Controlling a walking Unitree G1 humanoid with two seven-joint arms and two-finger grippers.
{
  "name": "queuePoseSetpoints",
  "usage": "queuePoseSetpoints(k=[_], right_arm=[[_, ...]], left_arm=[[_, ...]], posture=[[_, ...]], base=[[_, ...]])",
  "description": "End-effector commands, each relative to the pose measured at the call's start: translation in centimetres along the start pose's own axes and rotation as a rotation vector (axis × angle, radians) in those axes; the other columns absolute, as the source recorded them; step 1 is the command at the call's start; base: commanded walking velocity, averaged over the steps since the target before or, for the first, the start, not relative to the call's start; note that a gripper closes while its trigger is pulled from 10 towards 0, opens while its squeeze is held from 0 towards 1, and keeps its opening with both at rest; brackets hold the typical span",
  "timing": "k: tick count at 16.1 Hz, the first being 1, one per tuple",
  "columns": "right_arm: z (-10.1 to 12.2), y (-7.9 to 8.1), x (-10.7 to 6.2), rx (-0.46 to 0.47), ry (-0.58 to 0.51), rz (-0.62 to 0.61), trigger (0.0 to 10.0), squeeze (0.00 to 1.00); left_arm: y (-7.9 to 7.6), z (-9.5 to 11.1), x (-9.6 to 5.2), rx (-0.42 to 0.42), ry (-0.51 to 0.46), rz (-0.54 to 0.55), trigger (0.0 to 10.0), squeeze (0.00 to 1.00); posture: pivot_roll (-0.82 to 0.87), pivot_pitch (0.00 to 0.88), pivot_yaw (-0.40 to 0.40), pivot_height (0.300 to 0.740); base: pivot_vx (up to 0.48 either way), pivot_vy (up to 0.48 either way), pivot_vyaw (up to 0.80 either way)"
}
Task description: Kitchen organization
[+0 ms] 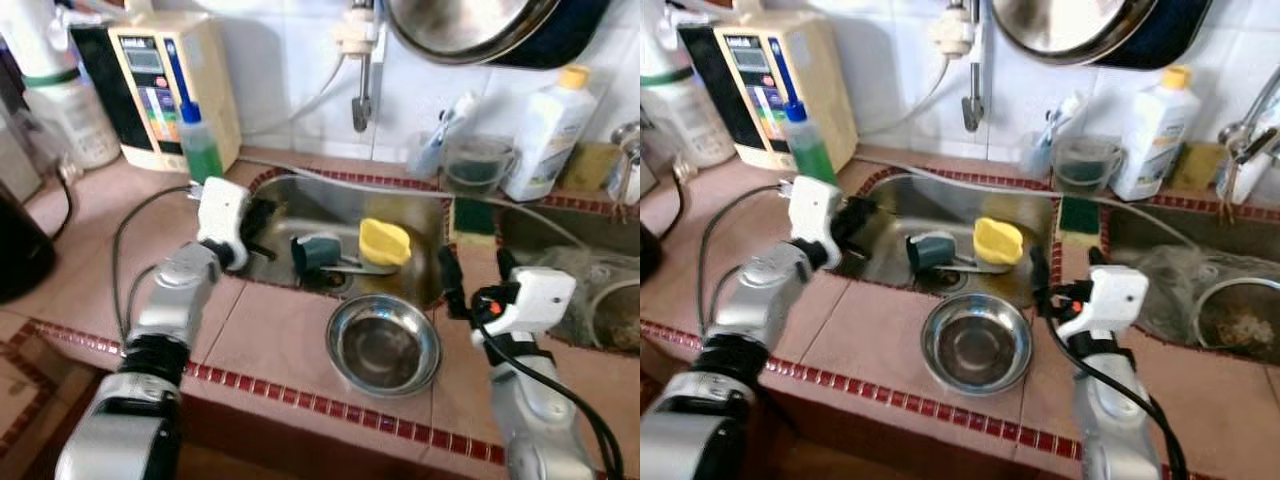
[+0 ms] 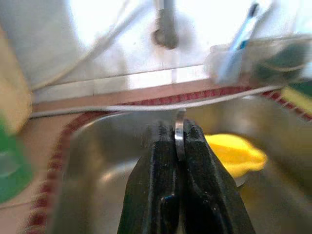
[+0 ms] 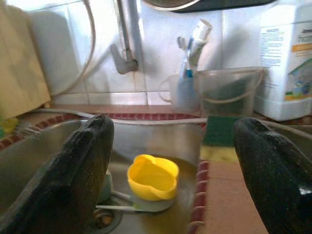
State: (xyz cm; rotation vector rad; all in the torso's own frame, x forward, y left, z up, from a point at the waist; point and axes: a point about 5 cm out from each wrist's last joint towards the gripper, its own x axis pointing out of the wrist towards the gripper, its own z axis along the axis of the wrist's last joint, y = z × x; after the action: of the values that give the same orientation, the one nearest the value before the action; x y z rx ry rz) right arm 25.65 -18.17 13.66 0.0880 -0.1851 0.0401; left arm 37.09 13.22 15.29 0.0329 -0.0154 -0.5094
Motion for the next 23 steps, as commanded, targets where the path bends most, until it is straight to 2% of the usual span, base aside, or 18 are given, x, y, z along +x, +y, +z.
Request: queuePoseSetpoints(k=[1,5,8,12,17,23], right_arm=[[0.1,-0.5,-0.1,-0.007,0.001,-0.013,10.0,0.0],[-0.3,-0.7,-0.8,-0.019,0.061,0.002,10.0,0.0],[-0.7,-1.2,-2.3,-0.039,0.11,0.005,10.0,0.0],[-0.7,-0.8,-4.0,-0.043,0.145,0.042,10.0,0.0],[0.5,-0.1,-5.5,-0.012,0.143,0.12,10.0,0.0],[0.7,0.7,-6.5,0.024,0.164,0.186,10.0,0.0]], left_arm=[[-0.6,0.7,0.5,-0.015,-0.019,-0.034,10.0,0.0],[-0.6,-0.5,0.7,0.033,0.088,-0.051,10.0,0.0],[-0.2,-1.3,0.9,0.035,0.155,-0.017,10.0,0.0],[0.2,-1.8,1.0,0.05,0.196,-0.001,10.0,0.0],[-0.5,-1.9,1.9,0.042,0.231,-0.008,10.0,0.0],[-0.9,-2.0,2.2,0.024,0.246,-0.021,10.0,0.0]], posture=[[-0.18,0.0,0.055,0.74],[-0.2,0.0,0.063,0.74],[-0.22,0.005,0.074,0.74],[-0.25,0.028,0.095,0.74],[-0.28,0.049,0.114,0.74],[-0.3,0.054,0.131,0.74]], base=[[0.0,0.0,0.0],[0.0,0.0,0.0],[0.0,0.0,0.0],[0.0,0.0,0.0],[0.0,0.0,0.0],[0.0,0.0,0.0]])
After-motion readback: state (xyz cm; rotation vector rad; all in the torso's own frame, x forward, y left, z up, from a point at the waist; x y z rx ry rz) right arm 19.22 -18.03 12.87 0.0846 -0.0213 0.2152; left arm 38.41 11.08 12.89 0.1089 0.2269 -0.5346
